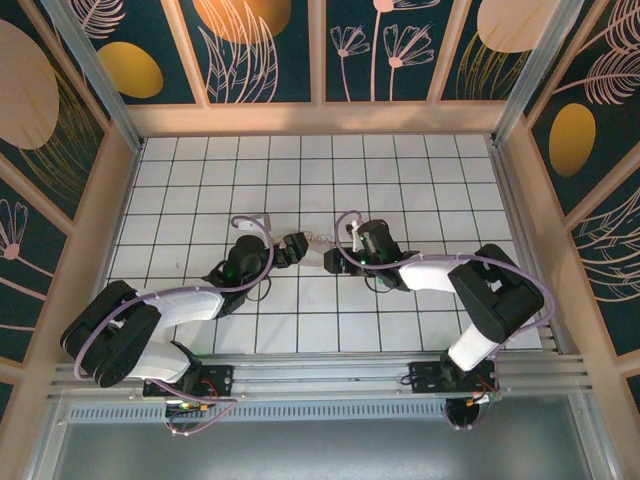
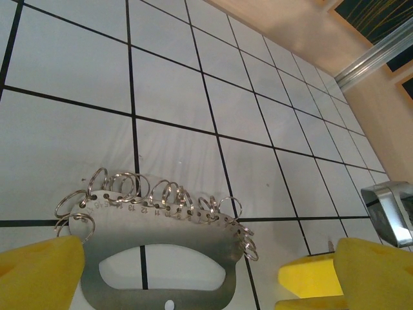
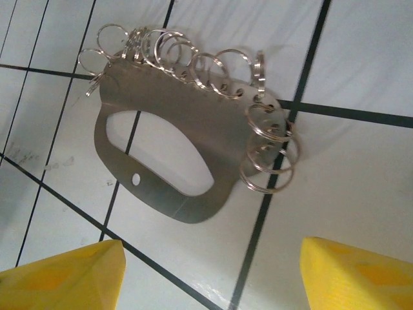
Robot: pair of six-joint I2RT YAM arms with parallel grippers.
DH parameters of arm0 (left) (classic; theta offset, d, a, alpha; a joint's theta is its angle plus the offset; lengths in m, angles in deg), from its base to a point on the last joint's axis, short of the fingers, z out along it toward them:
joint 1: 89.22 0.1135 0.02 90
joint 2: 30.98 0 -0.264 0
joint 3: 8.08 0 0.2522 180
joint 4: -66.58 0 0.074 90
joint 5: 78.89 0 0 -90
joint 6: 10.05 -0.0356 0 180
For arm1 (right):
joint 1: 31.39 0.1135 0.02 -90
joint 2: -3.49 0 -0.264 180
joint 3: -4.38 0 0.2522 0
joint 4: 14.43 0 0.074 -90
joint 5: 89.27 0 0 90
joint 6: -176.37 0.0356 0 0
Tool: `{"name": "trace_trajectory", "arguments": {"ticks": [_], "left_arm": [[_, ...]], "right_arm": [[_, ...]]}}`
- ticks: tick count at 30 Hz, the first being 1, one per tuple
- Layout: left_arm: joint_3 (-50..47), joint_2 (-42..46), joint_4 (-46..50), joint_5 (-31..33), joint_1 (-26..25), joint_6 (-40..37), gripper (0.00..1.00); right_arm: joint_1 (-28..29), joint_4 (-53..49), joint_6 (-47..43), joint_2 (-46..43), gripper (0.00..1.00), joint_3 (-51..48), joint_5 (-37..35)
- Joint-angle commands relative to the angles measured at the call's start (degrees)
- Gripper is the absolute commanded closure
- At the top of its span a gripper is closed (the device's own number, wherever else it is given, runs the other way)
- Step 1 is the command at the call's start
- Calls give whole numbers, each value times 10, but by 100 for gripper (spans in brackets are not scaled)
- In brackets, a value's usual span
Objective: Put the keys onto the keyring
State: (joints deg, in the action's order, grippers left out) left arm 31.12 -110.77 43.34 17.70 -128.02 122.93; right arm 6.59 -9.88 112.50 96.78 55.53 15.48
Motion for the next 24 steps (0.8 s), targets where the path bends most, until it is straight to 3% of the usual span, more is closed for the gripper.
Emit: {"name": "trace_trajectory", "arguments": {"ticks": [1,18,24], "left_arm": [[-5,5,-25,-1,-4,9,1],[-6,14,-25,-1,-3,0,1],[-7,24,-21,2,-4,-4,1]], "right_arm": [[8,20,11,20,28,25,16],[-6,-32,-32,107,28,143,-8],[-6,-54,-36,56,28,127,-5]]}}
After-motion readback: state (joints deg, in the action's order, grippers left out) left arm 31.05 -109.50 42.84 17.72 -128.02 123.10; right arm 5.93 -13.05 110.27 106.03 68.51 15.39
